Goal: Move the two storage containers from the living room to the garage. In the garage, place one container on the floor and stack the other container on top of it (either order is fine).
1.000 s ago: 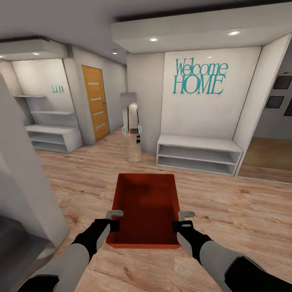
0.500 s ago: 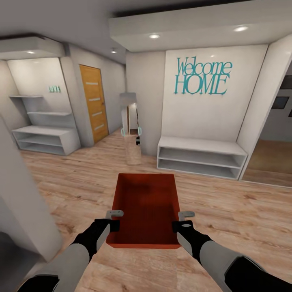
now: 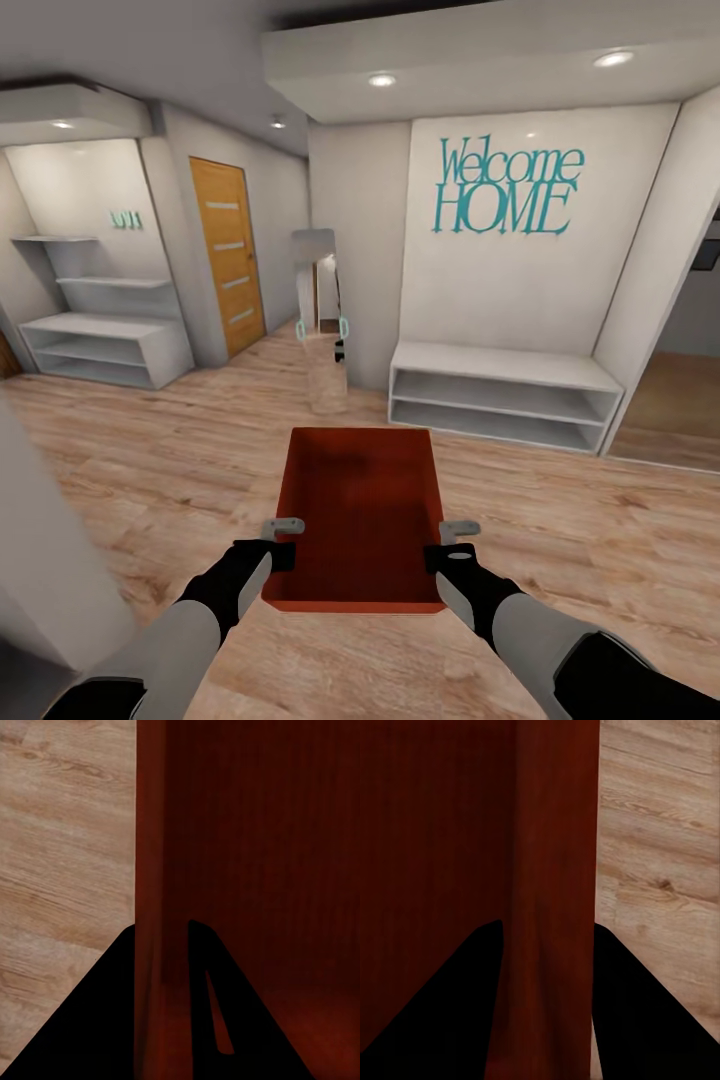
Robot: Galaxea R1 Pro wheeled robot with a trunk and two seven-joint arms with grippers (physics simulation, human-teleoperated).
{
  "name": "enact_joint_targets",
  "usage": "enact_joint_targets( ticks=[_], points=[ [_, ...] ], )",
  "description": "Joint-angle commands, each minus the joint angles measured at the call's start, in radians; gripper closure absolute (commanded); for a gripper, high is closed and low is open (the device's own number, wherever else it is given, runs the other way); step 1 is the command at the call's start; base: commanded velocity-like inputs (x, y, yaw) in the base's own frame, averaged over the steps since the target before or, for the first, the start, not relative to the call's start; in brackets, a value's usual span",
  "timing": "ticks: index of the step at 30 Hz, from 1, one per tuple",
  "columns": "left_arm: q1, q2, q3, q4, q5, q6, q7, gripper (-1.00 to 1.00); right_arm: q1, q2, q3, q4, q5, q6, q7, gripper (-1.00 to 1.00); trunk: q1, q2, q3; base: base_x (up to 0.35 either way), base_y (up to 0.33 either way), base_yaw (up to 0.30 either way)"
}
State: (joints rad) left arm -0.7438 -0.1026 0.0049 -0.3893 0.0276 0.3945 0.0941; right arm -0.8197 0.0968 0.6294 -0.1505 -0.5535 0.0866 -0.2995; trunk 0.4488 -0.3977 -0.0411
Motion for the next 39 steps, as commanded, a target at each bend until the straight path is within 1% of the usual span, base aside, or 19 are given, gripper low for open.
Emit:
enact_joint_targets(
  ticks=[1,15,25,39],
  points=[
    [0.000,0.000,0.002,0.000,0.002,0.006,0.009,1.00,-0.001,0.000,-0.012,-0.012,0.003,0.008,-0.006,1.00,0.001,-0.002,-0.002,0.322,0.000,0.000],
    [0.000,0.000,0.001,0.000,0.002,0.006,0.009,1.00,-0.001,0.000,-0.013,-0.012,0.003,0.008,-0.006,1.00,0.001,-0.002,-0.002,0.322,0.000,0.004],
    [0.000,0.000,0.001,0.000,0.000,0.006,0.009,1.00,-0.001,0.000,-0.013,-0.012,0.003,0.008,-0.006,1.00,0.001,-0.002,-0.002,0.322,0.000,0.215],
    [0.000,0.000,0.001,0.000,0.000,0.006,0.008,1.00,-0.001,0.000,-0.013,-0.012,0.003,0.008,-0.006,1.00,0.001,-0.002,-0.002,0.322,0.000,0.018]
  ],
)
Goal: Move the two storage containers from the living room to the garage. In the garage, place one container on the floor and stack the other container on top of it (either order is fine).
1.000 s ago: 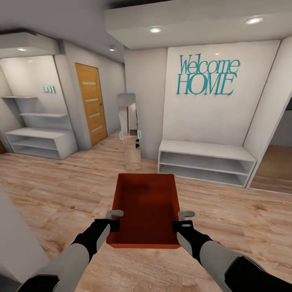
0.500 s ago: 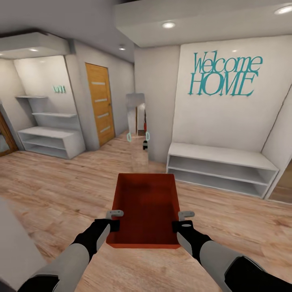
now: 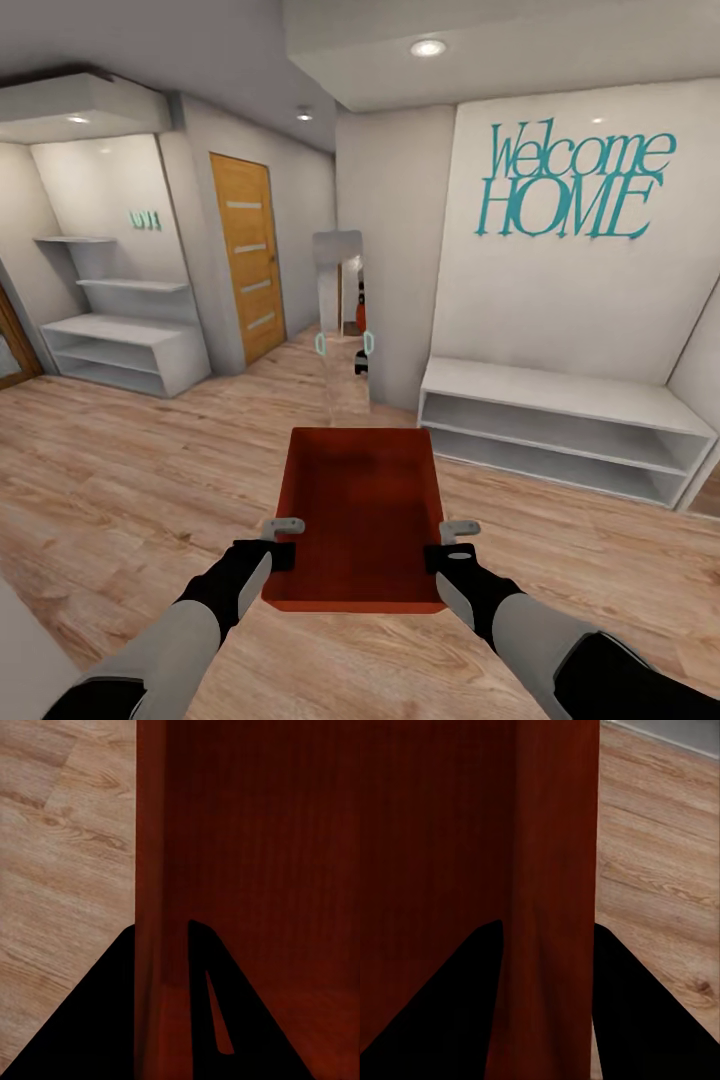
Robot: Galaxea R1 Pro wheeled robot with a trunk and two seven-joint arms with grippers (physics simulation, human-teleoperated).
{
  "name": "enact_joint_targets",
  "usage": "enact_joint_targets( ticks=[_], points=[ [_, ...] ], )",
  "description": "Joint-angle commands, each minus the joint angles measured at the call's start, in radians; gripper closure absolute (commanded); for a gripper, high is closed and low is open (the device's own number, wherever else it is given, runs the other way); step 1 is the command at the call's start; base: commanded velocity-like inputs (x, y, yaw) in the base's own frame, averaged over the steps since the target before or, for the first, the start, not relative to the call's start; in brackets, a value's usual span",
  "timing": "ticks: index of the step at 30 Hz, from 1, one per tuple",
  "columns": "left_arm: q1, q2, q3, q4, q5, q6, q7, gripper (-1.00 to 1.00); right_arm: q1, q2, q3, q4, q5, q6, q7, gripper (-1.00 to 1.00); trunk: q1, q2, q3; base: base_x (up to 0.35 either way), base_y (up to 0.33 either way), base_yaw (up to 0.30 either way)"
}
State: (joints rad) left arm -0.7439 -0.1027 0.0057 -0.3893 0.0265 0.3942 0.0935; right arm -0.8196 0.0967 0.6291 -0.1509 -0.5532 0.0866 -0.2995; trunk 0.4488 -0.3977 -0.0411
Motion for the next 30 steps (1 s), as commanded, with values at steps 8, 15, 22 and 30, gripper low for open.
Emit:
enact_joint_targets(
  ticks=[8,15,22,30],
  points=[
    [0.000,0.000,0.000,0.000,0.002,0.006,0.009,1.00,-0.001,-0.001,-0.012,-0.012,0.003,0.008,-0.007,1.00,0.001,-0.002,-0.002,0.322,0.000,0.057],
    [0.000,0.000,0.000,0.000,0.001,0.006,0.009,1.00,-0.001,-0.002,-0.012,-0.012,0.003,0.008,-0.006,1.00,0.001,-0.002,-0.002,0.322,0.000,0.258],
    [0.000,0.000,0.000,0.000,0.001,0.006,0.009,1.00,-0.001,-0.002,-0.012,-0.012,0.003,0.008,-0.006,1.00,0.001,-0.002,-0.002,0.322,0.000,0.274],
    [0.000,0.000,0.000,0.000,0.001,0.006,0.009,1.00,-0.001,-0.002,-0.012,-0.012,0.003,0.008,-0.006,1.00,0.001,-0.002,-0.002,0.322,0.000,0.264]
  ],
)
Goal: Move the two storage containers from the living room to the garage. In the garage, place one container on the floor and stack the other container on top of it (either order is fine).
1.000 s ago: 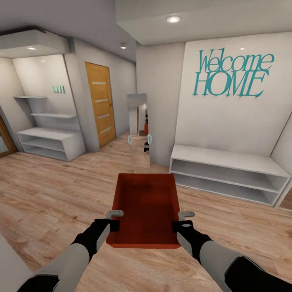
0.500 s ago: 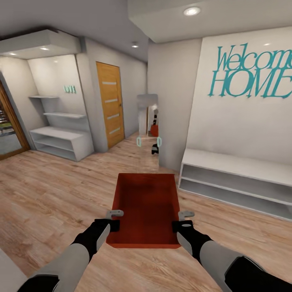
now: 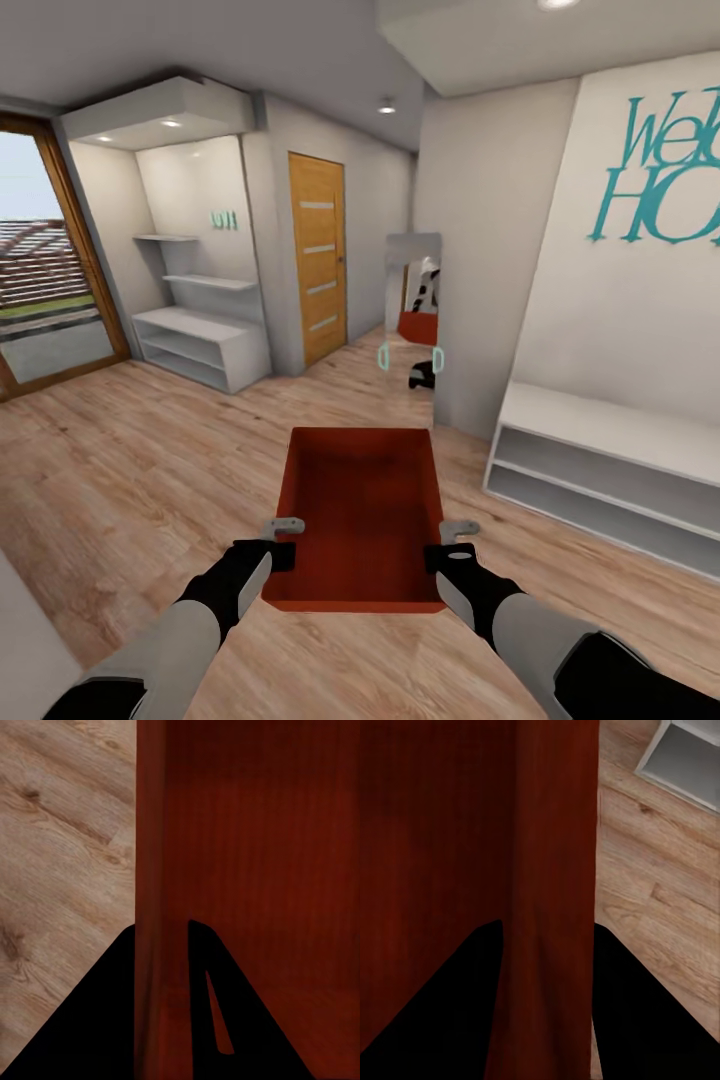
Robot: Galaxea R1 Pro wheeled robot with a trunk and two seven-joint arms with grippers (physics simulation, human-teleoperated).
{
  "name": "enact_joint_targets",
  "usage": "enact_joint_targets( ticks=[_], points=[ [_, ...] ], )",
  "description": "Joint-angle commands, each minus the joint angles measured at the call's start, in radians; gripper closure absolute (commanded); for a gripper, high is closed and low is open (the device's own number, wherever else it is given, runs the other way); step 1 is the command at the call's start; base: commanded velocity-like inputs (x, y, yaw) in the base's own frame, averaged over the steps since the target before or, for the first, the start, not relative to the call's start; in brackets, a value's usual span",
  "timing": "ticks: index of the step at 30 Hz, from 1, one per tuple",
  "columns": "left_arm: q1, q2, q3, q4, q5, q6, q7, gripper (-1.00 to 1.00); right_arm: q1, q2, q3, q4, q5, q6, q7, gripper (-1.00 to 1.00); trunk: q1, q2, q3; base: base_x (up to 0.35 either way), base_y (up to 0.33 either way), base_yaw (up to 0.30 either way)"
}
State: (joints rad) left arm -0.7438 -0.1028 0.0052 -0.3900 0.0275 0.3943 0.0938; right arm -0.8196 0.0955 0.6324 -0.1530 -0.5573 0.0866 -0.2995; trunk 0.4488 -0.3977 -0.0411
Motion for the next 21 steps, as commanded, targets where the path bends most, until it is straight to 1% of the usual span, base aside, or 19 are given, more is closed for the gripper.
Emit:
enact_joint_targets(
  ticks=[1,5,17,21],
  points=[
    [0.000,0.000,0.001,0.000,0.000,0.006,0.009,1.00,-0.001,-0.001,-0.016,-0.010,0.007,0.008,-0.006,1.00,0.001,-0.002,-0.002,0.322,0.000,0.240],
    [0.000,0.000,0.001,0.000,0.000,0.006,0.009,1.00,-0.001,-0.001,-0.016,-0.010,0.007,0.008,-0.006,1.00,0.001,-0.002,-0.002,0.322,0.000,0.073],
    [0.000,0.000,0.001,0.000,0.000,0.006,0.009,1.00,-0.001,0.000,-0.016,-0.010,0.007,0.008,-0.006,1.00,0.001,-0.002,-0.002,0.322,0.000,0.007],
    [0.000,0.000,0.001,0.000,0.000,0.006,0.009,1.00,-0.001,-0.001,-0.016,-0.010,0.007,0.008,-0.006,1.00,0.001,-0.002,-0.002,0.322,0.000,0.196]
  ],
)
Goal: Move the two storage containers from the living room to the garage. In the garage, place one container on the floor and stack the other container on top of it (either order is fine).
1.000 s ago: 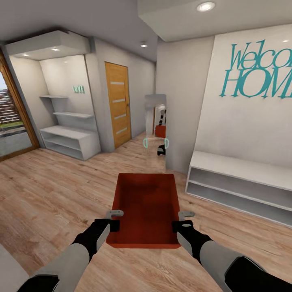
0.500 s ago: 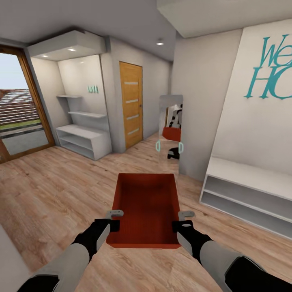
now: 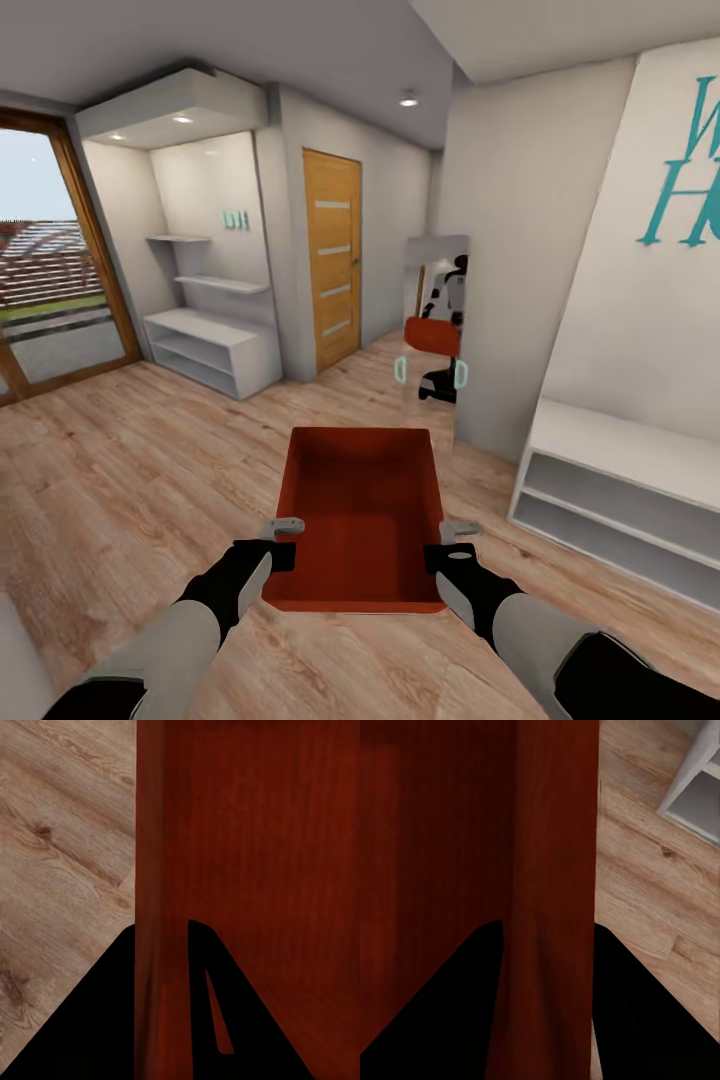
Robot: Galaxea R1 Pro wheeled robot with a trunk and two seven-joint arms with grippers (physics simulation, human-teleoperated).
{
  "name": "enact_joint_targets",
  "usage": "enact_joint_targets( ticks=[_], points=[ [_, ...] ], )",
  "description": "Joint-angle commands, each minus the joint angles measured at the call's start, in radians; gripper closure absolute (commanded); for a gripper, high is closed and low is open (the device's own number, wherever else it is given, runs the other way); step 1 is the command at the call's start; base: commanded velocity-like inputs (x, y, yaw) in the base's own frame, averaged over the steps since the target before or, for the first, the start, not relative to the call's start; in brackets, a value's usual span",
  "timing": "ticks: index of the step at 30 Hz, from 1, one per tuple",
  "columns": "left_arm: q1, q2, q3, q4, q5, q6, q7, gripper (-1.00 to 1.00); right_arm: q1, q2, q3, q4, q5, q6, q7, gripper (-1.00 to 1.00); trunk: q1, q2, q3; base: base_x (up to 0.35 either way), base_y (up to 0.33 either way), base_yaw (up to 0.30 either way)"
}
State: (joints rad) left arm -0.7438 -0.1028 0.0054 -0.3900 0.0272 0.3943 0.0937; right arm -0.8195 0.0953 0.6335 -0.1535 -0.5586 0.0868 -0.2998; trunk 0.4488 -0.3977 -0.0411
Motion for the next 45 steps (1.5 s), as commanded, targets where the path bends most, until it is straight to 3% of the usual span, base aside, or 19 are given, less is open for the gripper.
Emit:
enact_joint_targets(
  ticks=[1,8,31,45],
  points=[
    [0.000,0.000,0.001,0.000,0.000,0.006,0.009,1.00,-0.001,0.000,-0.017,-0.009,0.008,0.008,-0.006,1.00,0.001,-0.002,-0.002,0.322,0.000,0.258],
    [0.000,0.000,0.001,0.000,0.000,0.006,0.009,1.00,-0.001,0.000,-0.017,-0.009,0.008,0.008,-0.006,1.00,0.001,-0.002,-0.002,0.322,0.000,0.195],
    [0.000,0.000,0.001,0.000,0.001,0.006,0.008,1.00,-0.001,0.000,-0.017,-0.009,0.008,0.008,-0.005,1.00,0.001,-0.002,-0.002,0.322,0.000,0.004],
    [0.000,0.000,0.001,0.000,0.001,0.006,0.009,1.00,-0.001,0.000,-0.017,-0.009,0.008,0.007,-0.005,1.00,0.001,-0.002,-0.002,0.322,0.000,0.216]
  ],
)
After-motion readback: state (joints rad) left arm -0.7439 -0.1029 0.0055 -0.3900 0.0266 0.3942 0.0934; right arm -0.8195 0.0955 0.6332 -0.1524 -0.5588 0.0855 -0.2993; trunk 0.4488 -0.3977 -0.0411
